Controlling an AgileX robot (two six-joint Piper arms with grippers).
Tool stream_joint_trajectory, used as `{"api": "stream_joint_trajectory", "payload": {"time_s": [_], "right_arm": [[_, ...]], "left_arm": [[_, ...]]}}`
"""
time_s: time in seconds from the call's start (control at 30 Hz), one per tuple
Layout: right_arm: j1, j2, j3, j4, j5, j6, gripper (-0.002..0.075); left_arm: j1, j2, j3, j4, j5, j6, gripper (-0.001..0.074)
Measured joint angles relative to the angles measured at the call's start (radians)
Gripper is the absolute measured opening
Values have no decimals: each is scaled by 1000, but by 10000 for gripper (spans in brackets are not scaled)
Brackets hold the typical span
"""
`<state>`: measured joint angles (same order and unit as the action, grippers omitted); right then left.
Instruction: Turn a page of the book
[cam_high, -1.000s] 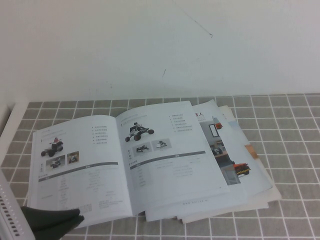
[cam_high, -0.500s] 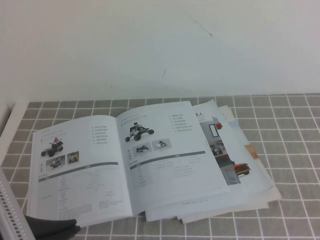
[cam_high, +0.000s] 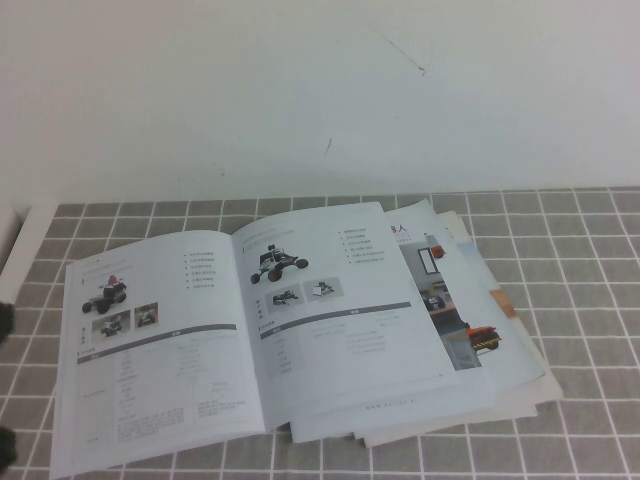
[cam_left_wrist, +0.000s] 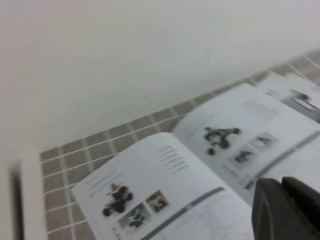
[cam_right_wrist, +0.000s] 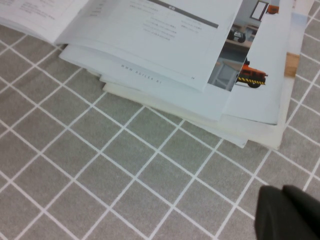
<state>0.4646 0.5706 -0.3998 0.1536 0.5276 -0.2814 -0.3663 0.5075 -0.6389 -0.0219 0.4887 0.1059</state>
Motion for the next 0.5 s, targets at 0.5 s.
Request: {"api": "stream_joint_trajectory", "payload": {"time_s": [0.5], "right_arm": [[0, 0, 0, 0, 0, 0, -3]], "left_arm": [[427, -258, 326, -77, -139, -3, -4]]}}
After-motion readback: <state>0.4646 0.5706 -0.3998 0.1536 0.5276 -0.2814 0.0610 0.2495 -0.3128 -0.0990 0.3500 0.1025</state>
